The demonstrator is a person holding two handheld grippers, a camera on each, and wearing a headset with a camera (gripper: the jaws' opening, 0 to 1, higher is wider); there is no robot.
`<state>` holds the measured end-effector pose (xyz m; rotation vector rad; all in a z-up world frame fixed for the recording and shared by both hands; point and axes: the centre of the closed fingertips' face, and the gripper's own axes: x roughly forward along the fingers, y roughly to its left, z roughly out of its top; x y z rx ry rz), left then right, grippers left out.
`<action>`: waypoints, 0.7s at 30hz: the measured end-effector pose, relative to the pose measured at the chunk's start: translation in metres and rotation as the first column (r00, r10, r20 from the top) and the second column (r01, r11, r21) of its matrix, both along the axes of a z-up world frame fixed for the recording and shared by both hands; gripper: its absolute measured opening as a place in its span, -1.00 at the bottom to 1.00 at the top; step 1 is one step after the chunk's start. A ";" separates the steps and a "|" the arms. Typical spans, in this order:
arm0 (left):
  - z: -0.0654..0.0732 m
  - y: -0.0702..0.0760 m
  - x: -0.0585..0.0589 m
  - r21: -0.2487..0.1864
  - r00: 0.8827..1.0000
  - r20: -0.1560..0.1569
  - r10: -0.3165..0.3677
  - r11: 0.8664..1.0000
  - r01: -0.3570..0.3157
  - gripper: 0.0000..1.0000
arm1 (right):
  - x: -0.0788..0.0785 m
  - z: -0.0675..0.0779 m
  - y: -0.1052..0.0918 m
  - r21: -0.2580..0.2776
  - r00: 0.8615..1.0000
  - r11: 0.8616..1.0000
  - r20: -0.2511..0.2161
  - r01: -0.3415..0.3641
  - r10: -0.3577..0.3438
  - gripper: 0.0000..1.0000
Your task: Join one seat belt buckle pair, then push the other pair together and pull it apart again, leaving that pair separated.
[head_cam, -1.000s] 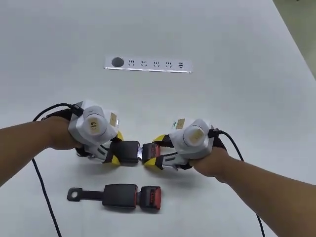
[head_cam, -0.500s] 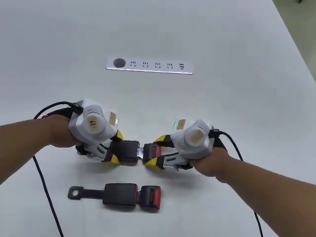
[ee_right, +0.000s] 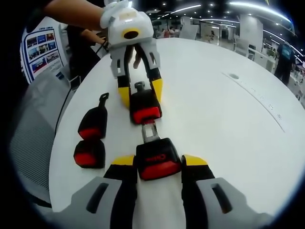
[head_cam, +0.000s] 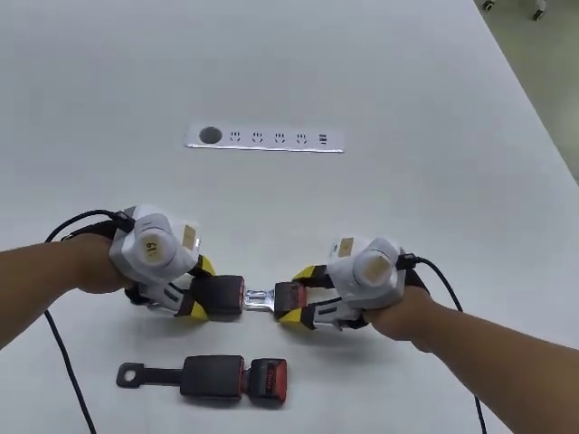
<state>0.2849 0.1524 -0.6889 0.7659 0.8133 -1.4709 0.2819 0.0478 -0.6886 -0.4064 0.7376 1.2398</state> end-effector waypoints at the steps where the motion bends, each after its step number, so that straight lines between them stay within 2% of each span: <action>1: 0.000 0.000 0.000 0.001 1.000 0.000 0.002 1.000 -0.002 -0.34 | 0.001 0.000 -0.004 0.002 1.000 1.000 0.000 0.004 -0.004 -0.31; 9: -0.001 0.000 0.001 0.006 1.000 0.001 0.014 1.000 -0.014 -0.34 | -0.001 -0.001 -0.034 -0.007 1.000 1.000 -0.001 0.030 -0.030 -0.30; 10: -0.001 -0.001 0.001 0.003 1.000 0.002 0.024 1.000 -0.024 -0.34 | 0.000 -0.001 -0.039 -0.010 0.999 0.999 -0.004 0.054 -0.054 -0.30; 21: -0.003 0.000 0.002 0.007 1.000 0.003 0.027 1.000 -0.027 -0.33 | -0.002 0.001 -0.066 -0.027 0.999 0.998 -0.001 0.054 -0.054 -0.29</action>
